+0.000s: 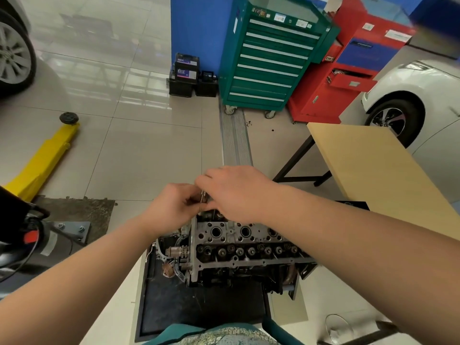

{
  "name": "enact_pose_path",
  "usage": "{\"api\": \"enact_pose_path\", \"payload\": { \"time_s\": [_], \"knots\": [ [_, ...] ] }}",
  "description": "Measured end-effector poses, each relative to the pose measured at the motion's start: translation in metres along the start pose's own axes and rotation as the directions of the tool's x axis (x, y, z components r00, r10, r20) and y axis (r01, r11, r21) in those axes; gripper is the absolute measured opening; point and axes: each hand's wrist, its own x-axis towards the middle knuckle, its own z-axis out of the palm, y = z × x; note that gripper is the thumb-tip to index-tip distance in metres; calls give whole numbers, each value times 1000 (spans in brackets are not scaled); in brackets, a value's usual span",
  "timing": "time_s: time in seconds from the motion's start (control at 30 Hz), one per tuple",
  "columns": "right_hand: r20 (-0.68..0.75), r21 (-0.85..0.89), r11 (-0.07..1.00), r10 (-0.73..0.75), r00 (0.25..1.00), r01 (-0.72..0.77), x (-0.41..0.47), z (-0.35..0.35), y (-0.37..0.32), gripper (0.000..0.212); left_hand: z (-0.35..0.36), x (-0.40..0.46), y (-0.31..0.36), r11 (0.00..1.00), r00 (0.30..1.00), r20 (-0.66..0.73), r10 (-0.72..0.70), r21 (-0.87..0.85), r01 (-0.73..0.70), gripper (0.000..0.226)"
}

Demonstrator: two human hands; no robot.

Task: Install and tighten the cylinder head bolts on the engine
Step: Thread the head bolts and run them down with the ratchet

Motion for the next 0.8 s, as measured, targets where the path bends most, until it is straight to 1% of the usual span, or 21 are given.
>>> {"api": "enact_pose_path", "payload": {
  "time_s": [0.03,0.1,0.13,0.2,0.27,0.33,0.4,0.43,0.47,0.53,0.57,0.63,0.67,0.73,0.8],
  "knots": [
    [25,13,1000,-4,1000,4,0,-1,0,21,-1,1,-1,1000,999,48,-13,-3,13,15],
    [17,13,999,41,999,-41,2,0,-3,26,-1,2,-5,999,995,95,-33,-19,35,15],
    [-5,2,998,61,998,-61,3,3,-5,28,0,1,-5,998,995,90,-43,-49,47,16],
    [-39,-25,996,86,996,-87,5,6,-9,27,4,-4,0,989,997,56,-60,-130,66,22],
    [-37,-15,993,112,993,-113,6,6,-10,25,13,-10,2,981,996,1,-87,-172,86,26],
    [-31,8,991,135,990,-135,6,7,-11,25,22,-14,3,983,990,-80,-114,-156,101,22],
    [-42,32,987,160,986,-158,5,9,-12,22,28,-15,4,990,985,-138,-107,-106,93,9],
    [-51,48,984,174,983,-172,4,9,-13,20,30,-15,6,993,983,-150,-103,-75,92,10],
    [-59,77,979,191,980,-187,3,10,-14,19,32,-16,7,995,982,-165,-89,-50,82,16],
    [-106,179,959,242,965,-221,-2,11,-15,24,31,-17,15,998,978,-203,-57,-19,55,20],
    [-164,245,941,276,947,-232,-6,10,-15,27,27,-17,23,998,973,-224,-59,-22,55,23],
    [-295,405,888,354,887,-220,-17,9,-16,36,20,-8,37,996,962,-260,-79,-54,67,25],
    [-319,491,844,404,857,-215,-25,11,-17,44,17,-2,43,996,963,-257,-82,-63,68,23],
    [-270,649,724,507,819,-234,-45,20,-18,62,19,9,54,993,972,-220,-84,-103,62,19],
    [-177,751,600,586,791,-276,-70,40,-14,69,29,20,63,981,981,-169,-97,-181,65,21]
  ]
}}
